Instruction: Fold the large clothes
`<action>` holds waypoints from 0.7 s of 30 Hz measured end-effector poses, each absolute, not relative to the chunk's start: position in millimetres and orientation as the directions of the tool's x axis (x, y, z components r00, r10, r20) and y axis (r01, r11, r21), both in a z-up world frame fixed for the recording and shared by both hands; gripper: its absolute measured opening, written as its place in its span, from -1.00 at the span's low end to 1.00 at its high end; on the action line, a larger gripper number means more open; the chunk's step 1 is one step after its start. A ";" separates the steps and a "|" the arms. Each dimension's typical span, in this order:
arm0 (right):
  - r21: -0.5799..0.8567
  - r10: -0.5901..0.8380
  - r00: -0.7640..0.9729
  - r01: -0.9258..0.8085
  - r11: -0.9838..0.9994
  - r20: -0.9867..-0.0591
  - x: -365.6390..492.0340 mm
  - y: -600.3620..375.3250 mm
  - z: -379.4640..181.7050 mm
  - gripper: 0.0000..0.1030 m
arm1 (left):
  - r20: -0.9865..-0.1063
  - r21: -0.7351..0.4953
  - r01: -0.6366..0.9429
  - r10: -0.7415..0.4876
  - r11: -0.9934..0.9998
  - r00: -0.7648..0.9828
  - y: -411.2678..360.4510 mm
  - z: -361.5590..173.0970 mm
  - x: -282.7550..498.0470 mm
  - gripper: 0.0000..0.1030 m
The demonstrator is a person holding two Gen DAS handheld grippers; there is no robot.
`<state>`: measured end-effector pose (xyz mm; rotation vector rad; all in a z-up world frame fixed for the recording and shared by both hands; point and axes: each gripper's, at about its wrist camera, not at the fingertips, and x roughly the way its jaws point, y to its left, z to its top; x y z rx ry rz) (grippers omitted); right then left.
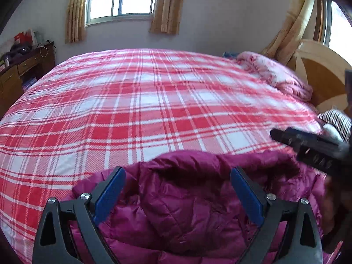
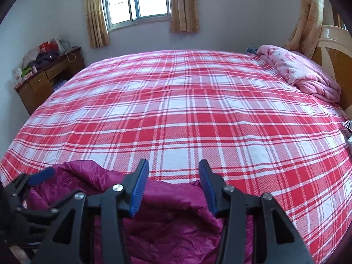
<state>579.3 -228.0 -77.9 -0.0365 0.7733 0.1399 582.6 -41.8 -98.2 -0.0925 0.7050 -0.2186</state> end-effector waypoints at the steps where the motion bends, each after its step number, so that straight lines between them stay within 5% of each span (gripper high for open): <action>1: 0.021 0.116 0.692 -0.144 0.989 -0.713 581.0 -227.5 -83.4 -0.03 | -0.616 -0.164 0.147 -0.218 0.975 0.757 -39.0 -91.6 585.7 0.87; 10: 0.027 0.115 0.623 -0.149 0.988 -0.774 567.2 -243.6 -119.7 -0.03 | -0.787 -0.023 0.095 -0.076 0.995 0.612 -65.7 -152.3 626.0 0.87; 21: -0.037 0.061 0.645 -0.137 0.990 -0.762 562.4 -237.5 -144.0 -0.02 | -0.790 0.013 0.093 -0.047 0.996 0.611 -70.0 -171.4 624.3 0.91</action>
